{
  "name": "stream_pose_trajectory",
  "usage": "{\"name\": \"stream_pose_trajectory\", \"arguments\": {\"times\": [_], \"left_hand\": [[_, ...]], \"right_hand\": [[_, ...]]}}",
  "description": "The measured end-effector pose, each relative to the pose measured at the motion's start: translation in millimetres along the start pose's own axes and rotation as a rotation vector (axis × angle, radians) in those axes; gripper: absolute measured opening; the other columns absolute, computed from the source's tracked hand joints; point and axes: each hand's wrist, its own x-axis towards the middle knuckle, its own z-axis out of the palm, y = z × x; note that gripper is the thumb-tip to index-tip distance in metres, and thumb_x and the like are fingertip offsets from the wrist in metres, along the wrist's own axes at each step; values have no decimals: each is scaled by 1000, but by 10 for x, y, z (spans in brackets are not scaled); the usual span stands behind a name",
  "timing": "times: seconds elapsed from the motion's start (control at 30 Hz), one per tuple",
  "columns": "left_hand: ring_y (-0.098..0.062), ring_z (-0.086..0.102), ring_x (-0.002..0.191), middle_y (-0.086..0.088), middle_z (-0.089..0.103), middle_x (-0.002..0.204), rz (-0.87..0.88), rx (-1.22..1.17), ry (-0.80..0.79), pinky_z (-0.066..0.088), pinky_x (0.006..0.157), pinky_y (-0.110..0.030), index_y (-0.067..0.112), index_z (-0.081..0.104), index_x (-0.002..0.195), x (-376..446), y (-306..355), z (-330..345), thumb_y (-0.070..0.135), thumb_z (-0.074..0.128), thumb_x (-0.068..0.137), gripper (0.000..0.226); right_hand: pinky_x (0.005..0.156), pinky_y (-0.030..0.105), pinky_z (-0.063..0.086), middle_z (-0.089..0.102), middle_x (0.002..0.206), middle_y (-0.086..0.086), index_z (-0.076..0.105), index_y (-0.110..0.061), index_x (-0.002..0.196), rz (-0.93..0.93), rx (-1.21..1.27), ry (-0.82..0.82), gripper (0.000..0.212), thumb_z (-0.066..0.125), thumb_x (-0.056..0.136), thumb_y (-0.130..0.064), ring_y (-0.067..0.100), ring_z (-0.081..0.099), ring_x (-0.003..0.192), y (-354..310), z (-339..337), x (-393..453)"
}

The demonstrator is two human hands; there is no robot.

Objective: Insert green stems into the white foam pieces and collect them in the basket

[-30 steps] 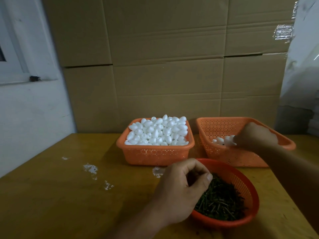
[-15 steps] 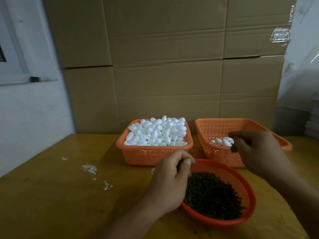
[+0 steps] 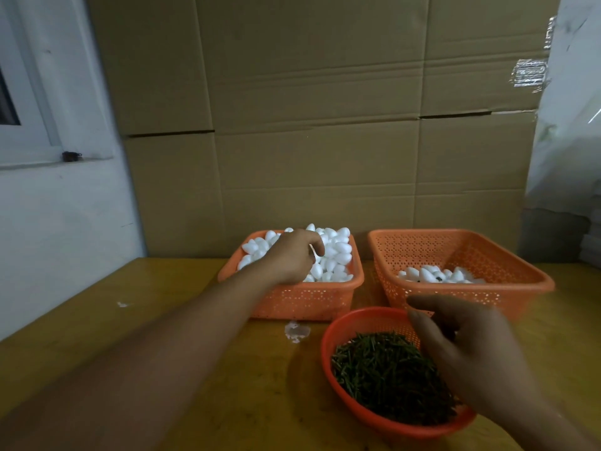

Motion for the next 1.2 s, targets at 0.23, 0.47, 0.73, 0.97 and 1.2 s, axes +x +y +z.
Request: {"name": "stream_pose_trajectory", "arguments": {"times": [0.23,0.47,0.73,0.97,1.2], "left_hand": [[-27,26,146,7,26,161,75,537,-255,30,108,-59,49,58,118,414,-61,147,26,62,90,37],[-39,16,149,-5,5,168,-69,649,-299,22,112,-57,28,36,151,366,109,158,26,60,96,60],[-31,51,124,-5,53,131,70,611,-213,40,97,-45,18,56,121,332,50,93,31,62,92,33],[-18,60,76,6,61,78,134,146,44,52,74,-48,24,52,80,194,-10,-14,36,61,75,16],[-4,67,81,12,70,89,299,-312,146,53,79,-24,22,69,115,-215,149,33,14,66,89,27]], "right_hand": [[49,29,48,70,62,-10,75,-29,107,13,19,24,20,66,89,-28,5,62,47,26,-48,0],[51,24,46,68,62,-18,74,-34,107,-10,-5,-15,24,65,84,-33,2,63,52,-18,-6,-33],[49,30,52,69,65,-18,72,-38,105,-2,-13,-29,24,63,83,-37,2,63,51,-54,-21,-43],[49,29,51,69,66,-20,74,-31,110,-7,-19,-40,30,63,83,-36,2,63,51,-84,-15,-57],[51,34,53,69,64,-12,73,-33,111,4,-32,-40,27,66,85,-34,3,64,53,-63,5,-54]]}}
